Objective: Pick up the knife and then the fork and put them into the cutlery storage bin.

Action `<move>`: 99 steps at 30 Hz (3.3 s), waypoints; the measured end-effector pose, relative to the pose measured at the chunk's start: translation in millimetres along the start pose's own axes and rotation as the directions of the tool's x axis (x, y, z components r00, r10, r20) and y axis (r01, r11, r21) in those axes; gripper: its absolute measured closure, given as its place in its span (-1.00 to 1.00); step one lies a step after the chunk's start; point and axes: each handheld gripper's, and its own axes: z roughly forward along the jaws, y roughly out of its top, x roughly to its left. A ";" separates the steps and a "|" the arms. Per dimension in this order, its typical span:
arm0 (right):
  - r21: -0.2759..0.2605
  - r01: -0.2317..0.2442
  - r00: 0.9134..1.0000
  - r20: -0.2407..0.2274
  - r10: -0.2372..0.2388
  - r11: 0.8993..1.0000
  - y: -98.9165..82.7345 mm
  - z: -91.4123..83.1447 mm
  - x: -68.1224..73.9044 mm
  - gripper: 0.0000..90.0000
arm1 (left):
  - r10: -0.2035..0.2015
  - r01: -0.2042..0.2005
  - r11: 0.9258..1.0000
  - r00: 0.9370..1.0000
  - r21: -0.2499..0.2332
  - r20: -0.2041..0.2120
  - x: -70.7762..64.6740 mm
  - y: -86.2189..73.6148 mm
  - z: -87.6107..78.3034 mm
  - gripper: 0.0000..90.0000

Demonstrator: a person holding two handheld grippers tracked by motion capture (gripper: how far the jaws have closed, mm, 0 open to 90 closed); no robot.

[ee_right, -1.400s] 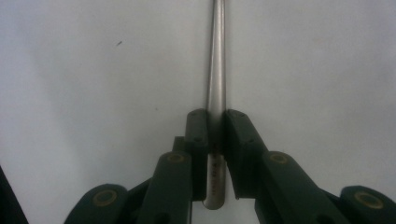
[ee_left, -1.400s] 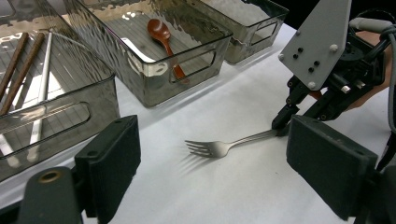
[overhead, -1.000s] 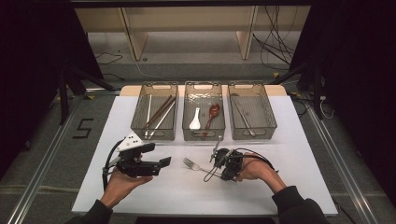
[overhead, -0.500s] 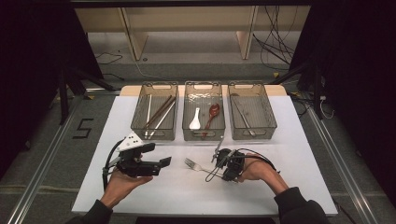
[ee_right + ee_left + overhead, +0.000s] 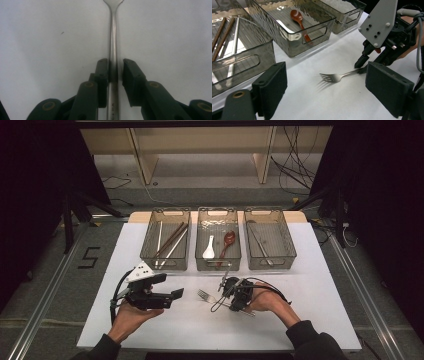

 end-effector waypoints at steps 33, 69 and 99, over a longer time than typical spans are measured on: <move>-0.162 -0.086 0.995 -0.066 0.076 0.983 -12.8 -30.3 -13.2 0.85 | -0.007 0.007 1.000 1.000 -0.008 -0.004 1.2 0.2 -1.2 -0.62; -0.580 -0.504 0.835 -0.136 0.533 0.641 -88.2 -117.0 -128.7 0.85 | -0.003 0.003 0.999 1.000 -0.047 0.005 1.7 -0.3 -3.1 -0.64; -0.537 -0.646 0.670 -0.059 0.740 0.543 -80.0 -105.0 -183.4 0.84 | 0.002 -0.001 0.999 1.000 -0.054 0.006 2.0 0.0 -4.2 -0.65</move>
